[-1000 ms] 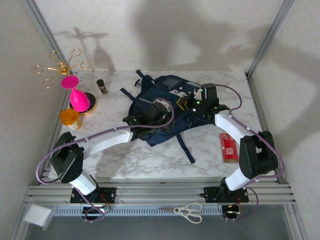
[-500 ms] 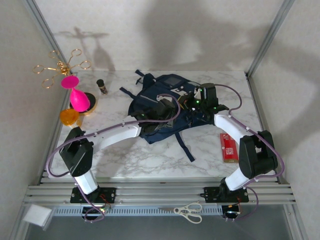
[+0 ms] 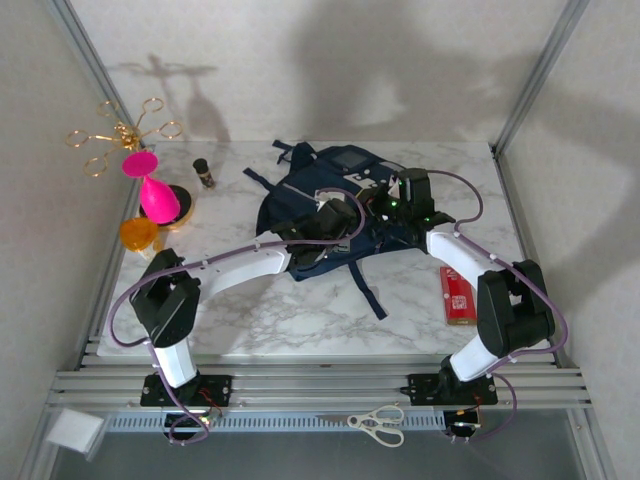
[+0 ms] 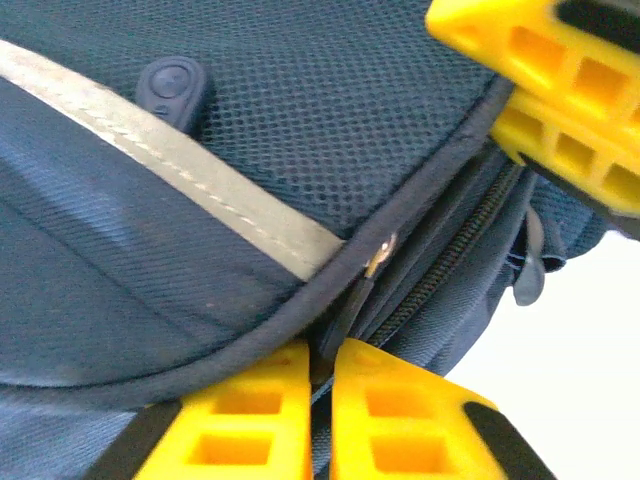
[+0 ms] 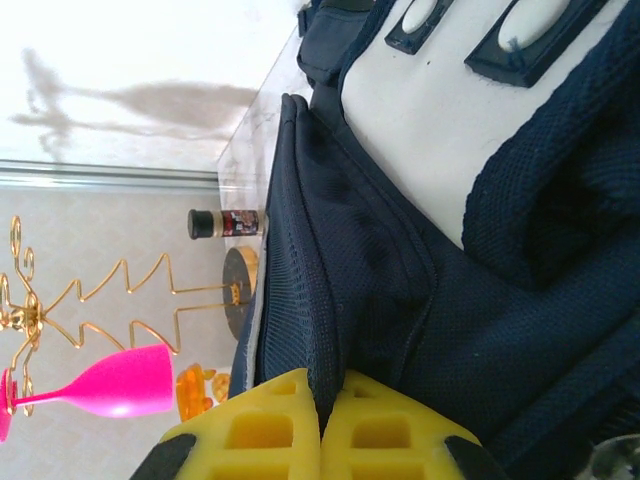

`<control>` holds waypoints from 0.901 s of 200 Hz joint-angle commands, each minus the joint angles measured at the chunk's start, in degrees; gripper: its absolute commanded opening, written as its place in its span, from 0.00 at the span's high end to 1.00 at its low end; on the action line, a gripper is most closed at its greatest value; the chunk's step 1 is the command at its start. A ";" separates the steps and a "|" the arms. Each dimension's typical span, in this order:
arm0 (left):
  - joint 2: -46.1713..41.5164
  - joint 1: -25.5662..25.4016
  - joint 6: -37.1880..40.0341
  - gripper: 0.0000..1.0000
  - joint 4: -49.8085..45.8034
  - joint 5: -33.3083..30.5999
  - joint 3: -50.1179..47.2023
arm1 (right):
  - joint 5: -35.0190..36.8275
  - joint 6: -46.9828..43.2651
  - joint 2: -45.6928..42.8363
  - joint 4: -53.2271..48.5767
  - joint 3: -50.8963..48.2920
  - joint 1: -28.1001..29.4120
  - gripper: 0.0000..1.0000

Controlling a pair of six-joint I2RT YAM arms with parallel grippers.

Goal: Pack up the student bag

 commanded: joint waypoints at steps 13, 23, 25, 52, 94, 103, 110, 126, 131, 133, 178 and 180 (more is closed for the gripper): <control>-4.22 0.87 4.95 1.00 12.87 3.89 -2.74 | -9.59 -3.02 -1.07 -0.24 1.38 2.04 1.00; -5.76 1.00 5.47 1.00 12.32 4.12 -4.41 | -9.56 -3.65 -1.26 -1.03 1.75 1.27 1.00; -6.06 1.06 5.55 1.00 12.06 4.01 -4.68 | -9.59 -3.78 -1.33 -1.19 1.85 1.13 1.00; -9.52 1.99 6.23 1.00 7.56 3.81 -7.56 | -11.46 -5.54 -1.52 -3.10 3.47 -1.24 1.00; -15.40 4.80 10.16 1.00 6.63 6.79 -14.40 | -14.70 -7.14 -0.49 -5.31 5.42 -4.66 1.00; -15.77 5.70 10.68 1.00 6.35 7.55 -14.96 | -14.41 -7.46 -0.25 -5.72 6.07 -4.76 1.00; -15.85 6.25 11.14 1.00 6.24 8.32 -15.17 | -14.18 -7.39 -0.13 -5.75 6.42 -4.55 1.00; -15.31 6.93 11.48 1.00 6.56 11.71 -15.05 | -14.18 -6.90 0.11 -5.35 6.70 -4.09 1.00; -14.93 6.93 11.90 1.00 6.78 14.02 -14.83 | -14.15 -6.70 0.11 -5.19 6.64 -4.01 1.00; -14.86 6.93 12.03 1.00 6.88 14.93 -14.78 | -14.13 -6.68 0.13 -5.10 6.63 -3.97 1.00; -14.33 3.14 2.27 0.90 11.18 20.70 -14.89 | -11.19 0.54 -2.74 -2.07 2.68 -1.33 1.00; -14.53 2.87 1.21 0.87 11.87 20.68 -15.10 | -10.97 1.24 -3.00 -1.58 2.28 -1.23 1.00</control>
